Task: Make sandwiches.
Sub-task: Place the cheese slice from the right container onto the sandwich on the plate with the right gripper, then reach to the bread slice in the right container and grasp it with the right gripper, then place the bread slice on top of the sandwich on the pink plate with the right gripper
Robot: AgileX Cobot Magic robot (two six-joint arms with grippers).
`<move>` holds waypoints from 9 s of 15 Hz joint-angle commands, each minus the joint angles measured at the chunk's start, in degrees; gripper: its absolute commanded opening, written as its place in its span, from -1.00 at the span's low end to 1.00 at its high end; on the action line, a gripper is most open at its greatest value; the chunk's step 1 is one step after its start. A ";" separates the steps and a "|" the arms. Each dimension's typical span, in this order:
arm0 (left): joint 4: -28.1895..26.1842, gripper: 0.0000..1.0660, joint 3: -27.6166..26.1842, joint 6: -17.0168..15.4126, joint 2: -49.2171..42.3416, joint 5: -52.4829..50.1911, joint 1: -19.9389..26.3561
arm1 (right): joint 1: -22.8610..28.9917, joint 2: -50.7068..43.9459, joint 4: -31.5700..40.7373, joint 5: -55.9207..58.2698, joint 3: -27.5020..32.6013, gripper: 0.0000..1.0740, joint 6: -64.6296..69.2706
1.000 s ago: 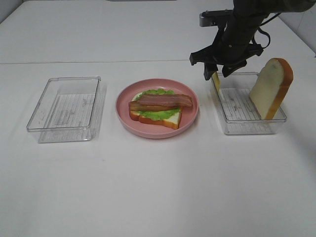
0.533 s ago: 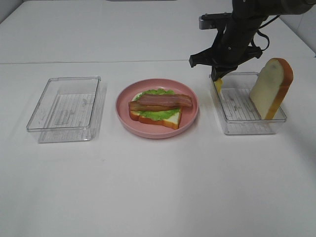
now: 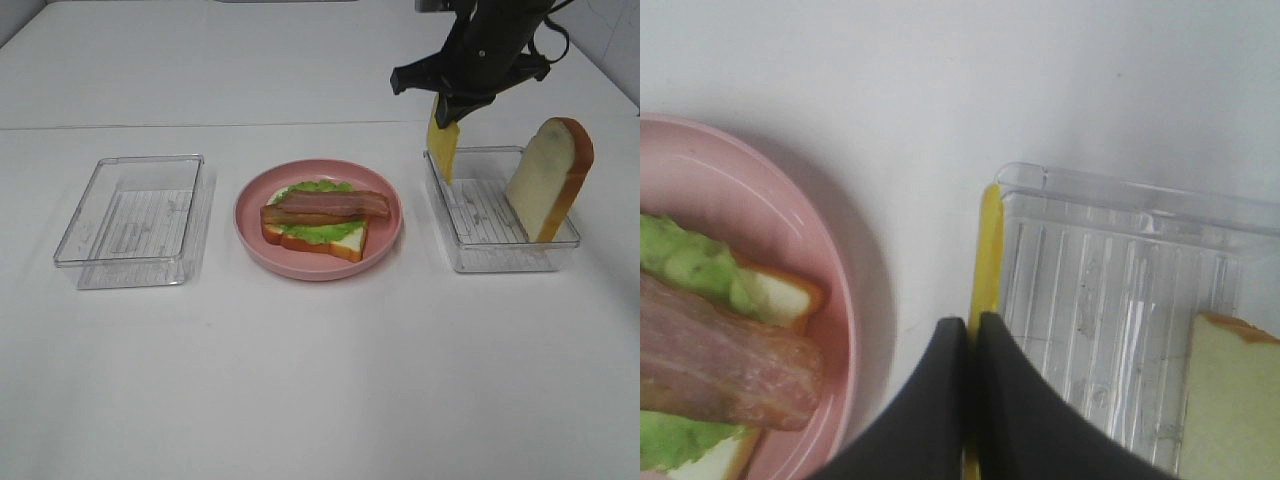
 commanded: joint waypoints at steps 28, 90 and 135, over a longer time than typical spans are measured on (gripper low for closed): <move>0.00 0.68 0.17 -0.06 -0.46 -0.29 0.23 | 7.68 5.21 29.97 0.00 -0.23 -0.67 -12.15; 0.00 0.68 0.17 -0.06 -0.46 -0.29 0.23 | -13.41 -10.08 46.01 10.60 6.53 -1.00 -22.06; 0.00 0.68 0.17 -0.06 -0.46 -0.29 0.23 | -4.07 -17.82 17.42 -0.80 22.98 0.33 -8.25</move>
